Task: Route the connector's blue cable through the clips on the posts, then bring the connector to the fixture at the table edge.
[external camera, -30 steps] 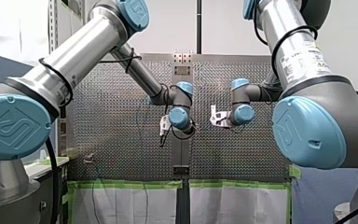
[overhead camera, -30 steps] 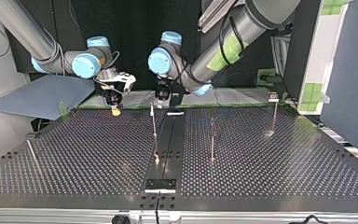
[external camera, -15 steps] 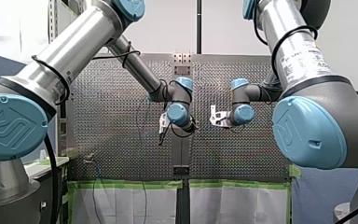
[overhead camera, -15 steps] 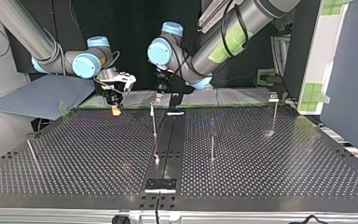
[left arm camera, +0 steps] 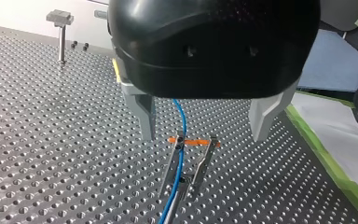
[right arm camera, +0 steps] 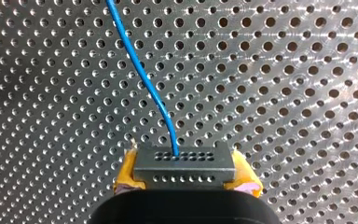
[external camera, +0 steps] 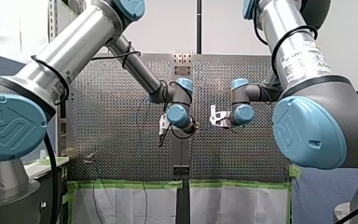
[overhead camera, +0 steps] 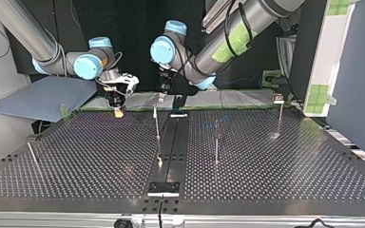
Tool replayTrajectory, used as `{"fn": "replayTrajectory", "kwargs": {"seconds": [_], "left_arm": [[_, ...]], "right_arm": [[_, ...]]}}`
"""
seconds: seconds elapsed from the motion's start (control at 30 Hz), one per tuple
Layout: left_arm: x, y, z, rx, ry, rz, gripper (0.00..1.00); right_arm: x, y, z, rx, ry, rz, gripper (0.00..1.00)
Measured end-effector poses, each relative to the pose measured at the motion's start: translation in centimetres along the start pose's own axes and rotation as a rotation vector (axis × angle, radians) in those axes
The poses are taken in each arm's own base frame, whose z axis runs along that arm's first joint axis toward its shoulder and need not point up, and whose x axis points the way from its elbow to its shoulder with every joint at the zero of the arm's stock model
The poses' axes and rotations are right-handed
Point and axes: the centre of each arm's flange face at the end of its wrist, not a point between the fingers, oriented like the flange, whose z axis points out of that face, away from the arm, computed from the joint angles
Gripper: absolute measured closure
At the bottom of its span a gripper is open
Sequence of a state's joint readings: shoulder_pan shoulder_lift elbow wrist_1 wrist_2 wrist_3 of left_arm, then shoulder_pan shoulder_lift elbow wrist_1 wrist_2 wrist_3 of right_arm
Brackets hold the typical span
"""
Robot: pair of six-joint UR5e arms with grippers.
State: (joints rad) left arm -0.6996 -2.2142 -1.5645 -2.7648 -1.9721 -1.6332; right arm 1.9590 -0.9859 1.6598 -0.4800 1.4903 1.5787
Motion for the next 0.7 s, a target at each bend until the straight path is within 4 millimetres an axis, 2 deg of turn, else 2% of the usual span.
{"fn": "replayTrajectory", "kwargs": {"seconds": [0.5, 0.7], "left_arm": [[0.1, 0.1, 0.0, -0.001, 0.002, -0.007, 0.02], [-0.3, 0.0, -1.4, -0.013, 0.002, -0.008, 0.02]], "right_arm": [[0.0, -0.1, 0.0, 0.005, -0.001, 0.000, 1.00], [0.0, -0.1, 0.0, 0.006, -0.002, 0.000, 1.00]]}}
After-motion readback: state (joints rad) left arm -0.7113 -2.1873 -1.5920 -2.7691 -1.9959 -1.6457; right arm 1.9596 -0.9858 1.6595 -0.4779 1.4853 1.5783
